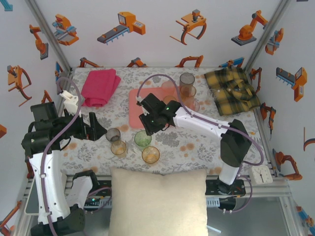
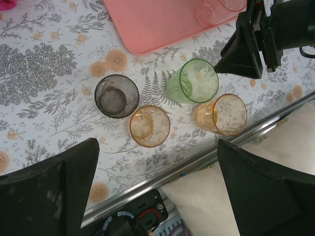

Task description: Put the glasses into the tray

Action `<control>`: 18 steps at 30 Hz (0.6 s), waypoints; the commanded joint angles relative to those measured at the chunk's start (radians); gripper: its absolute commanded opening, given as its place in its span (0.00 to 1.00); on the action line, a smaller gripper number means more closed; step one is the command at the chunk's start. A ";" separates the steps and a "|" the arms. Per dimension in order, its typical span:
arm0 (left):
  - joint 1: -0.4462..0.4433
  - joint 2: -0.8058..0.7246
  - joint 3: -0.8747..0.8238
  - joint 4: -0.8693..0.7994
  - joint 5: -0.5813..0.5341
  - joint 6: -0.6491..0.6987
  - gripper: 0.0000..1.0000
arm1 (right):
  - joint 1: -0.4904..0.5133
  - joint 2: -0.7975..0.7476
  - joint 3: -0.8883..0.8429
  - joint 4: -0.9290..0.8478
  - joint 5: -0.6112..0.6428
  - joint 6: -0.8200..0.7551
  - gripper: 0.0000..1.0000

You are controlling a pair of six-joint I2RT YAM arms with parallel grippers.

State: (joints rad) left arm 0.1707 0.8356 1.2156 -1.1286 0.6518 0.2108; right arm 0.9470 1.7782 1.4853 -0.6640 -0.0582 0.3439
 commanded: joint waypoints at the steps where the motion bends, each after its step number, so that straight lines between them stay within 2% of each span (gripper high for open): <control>1: -0.005 0.002 0.008 0.018 0.011 -0.013 0.97 | 0.010 0.031 -0.014 0.013 0.018 0.012 0.39; 18: -0.007 -0.010 -0.004 0.027 0.011 -0.019 0.97 | 0.019 0.091 0.008 -0.006 0.093 0.007 0.32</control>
State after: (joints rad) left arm 0.1703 0.8349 1.2156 -1.1141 0.6510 0.2070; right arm 0.9592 1.8530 1.4853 -0.6609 -0.0044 0.3435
